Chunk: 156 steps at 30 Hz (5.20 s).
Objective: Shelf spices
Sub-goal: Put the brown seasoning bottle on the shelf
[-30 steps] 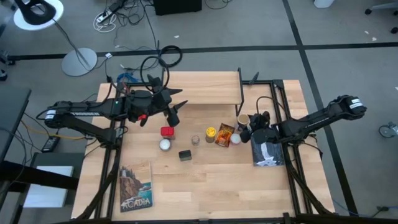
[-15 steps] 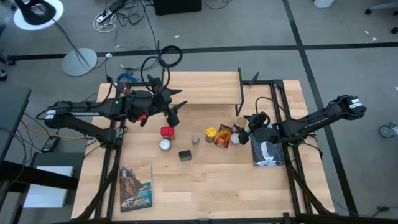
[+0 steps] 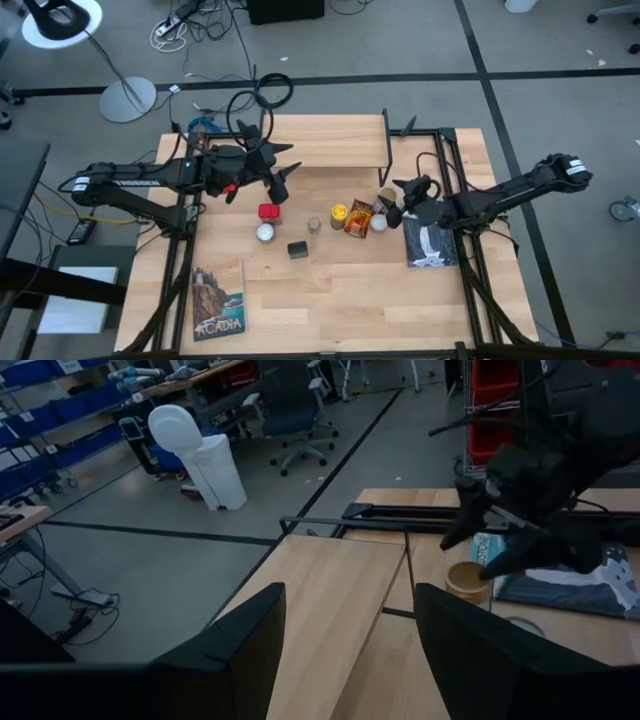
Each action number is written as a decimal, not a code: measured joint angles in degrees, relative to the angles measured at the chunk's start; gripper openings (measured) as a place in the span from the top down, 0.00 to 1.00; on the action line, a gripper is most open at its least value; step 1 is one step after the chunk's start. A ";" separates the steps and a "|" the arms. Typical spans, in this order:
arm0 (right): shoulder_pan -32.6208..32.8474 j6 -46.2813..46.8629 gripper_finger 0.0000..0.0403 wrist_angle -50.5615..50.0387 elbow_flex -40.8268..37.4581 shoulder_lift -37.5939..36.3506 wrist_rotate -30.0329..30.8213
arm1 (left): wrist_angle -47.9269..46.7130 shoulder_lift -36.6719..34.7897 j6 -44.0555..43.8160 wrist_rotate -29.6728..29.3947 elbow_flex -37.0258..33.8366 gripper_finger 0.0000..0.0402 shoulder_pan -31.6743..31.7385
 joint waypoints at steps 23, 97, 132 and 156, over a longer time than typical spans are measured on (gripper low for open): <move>0.74 -52.55 0.37 0.44 36.46 -4.54 13.34 | 0.46 2.26 -0.35 -0.20 -0.04 0.44 -0.02; 16.15 -62.06 1.00 1.86 38.55 -3.00 9.13 | -26.17 29.03 -4.16 9.95 16.74 0.20 -8.95; 27.01 -60.23 0.99 0.05 38.53 1.62 15.11 | -37.00 48.13 -8.66 21.92 23.77 0.27 -2.26; 26.99 -60.31 0.99 -0.83 38.53 1.60 15.72 | -34.04 50.34 -7.70 24.43 22.39 0.57 -1.94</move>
